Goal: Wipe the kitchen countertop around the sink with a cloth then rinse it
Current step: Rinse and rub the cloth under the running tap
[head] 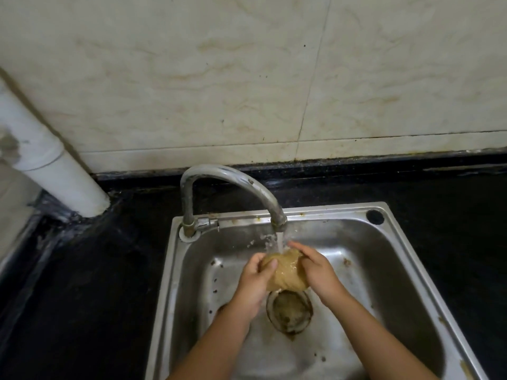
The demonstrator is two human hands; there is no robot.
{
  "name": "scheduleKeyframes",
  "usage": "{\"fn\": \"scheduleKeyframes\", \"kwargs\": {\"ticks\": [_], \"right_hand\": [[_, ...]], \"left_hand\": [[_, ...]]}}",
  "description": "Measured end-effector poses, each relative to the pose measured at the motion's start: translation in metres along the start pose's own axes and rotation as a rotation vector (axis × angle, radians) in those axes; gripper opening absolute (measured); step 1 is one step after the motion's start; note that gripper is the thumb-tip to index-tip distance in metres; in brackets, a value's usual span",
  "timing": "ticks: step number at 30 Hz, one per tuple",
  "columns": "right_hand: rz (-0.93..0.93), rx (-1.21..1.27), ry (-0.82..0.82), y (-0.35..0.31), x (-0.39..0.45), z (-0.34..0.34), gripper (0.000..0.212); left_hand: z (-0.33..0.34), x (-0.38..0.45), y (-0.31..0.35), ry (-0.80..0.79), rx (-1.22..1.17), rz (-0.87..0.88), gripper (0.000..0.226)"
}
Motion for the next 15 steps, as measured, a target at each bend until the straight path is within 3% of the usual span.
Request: {"fn": "scheduleKeyframes", "kwargs": {"ticks": [5,10,12,15], "right_hand": [[-0.039,-0.175,0.035,-0.010,-0.010,0.007,0.029],[-0.229,-0.447,-0.040,-0.024,-0.019,0.031,0.028],[-0.205,-0.500,-0.007,-0.020,-0.006,0.027,0.025],[-0.098,-0.478,0.070,-0.014,0.021,0.017,0.020]], "left_hand": [[0.005,0.003,0.006,0.129,0.039,0.082,0.016],[0.018,0.011,0.003,0.165,-0.119,-0.047,0.026],[0.026,0.013,-0.001,0.108,-0.200,-0.110,0.027],[0.026,0.017,0.004,0.101,-0.055,-0.046,0.029]]}}
Point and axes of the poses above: each hand's wrist, its own x-axis towards the middle knuckle, its own z-axis out of the palm, y = z × x, the point moved 7 cm from there along x, towards the middle knuckle
